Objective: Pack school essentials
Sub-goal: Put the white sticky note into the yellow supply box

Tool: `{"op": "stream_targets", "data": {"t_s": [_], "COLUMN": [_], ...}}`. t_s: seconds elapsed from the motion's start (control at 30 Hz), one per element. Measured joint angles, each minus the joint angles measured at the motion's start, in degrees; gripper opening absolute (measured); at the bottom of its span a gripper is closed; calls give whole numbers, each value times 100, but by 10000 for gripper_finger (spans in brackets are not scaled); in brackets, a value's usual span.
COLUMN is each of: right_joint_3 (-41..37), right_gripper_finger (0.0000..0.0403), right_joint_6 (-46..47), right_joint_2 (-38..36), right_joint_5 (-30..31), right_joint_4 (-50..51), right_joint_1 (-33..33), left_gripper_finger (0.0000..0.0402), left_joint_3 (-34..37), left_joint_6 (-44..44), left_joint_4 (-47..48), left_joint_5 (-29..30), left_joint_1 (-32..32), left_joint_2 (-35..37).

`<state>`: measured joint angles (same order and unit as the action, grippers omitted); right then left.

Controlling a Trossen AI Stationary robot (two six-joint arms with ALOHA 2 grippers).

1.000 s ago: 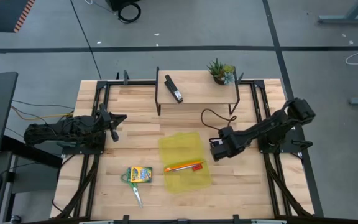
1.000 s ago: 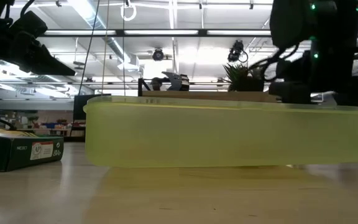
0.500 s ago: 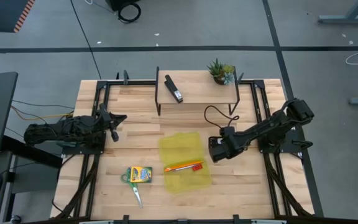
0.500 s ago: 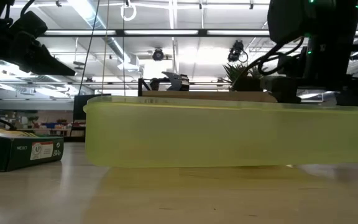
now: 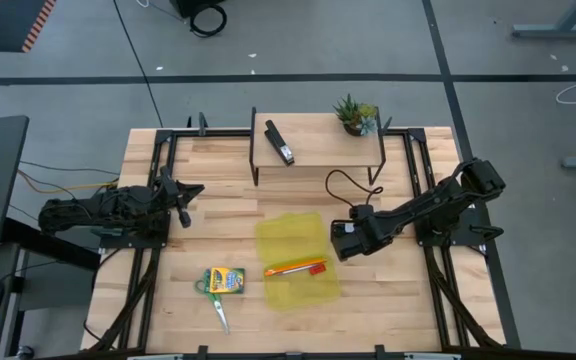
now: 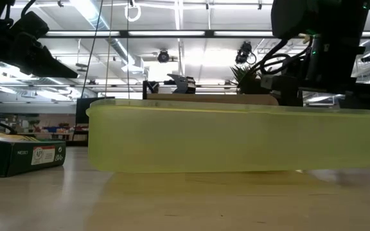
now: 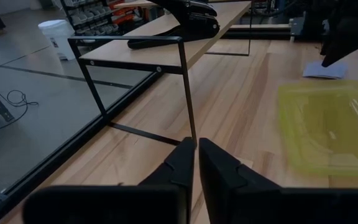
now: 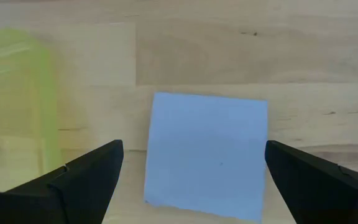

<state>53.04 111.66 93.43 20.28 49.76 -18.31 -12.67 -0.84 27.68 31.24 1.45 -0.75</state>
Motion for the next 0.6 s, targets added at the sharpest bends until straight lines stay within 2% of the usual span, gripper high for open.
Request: {"op": "stream_targets", "data": {"t_s": [0.37,0.6], "right_joint_3": [-360,-385], "right_gripper_finger": [400,400], "right_joint_6": [88,-264], "right_joint_2": [1,0], "right_joint_5": [-122,-175], "right_joint_4": [-230,-538], "right_joint_1": [31,91], "left_gripper_finger": [38,33], "left_joint_3": [0,0], "left_joint_6": [0,0], "left_joint_4": [2,0], "left_joint_5": [0,0], "left_joint_1": [0,0], "left_joint_2": [2,2]}}
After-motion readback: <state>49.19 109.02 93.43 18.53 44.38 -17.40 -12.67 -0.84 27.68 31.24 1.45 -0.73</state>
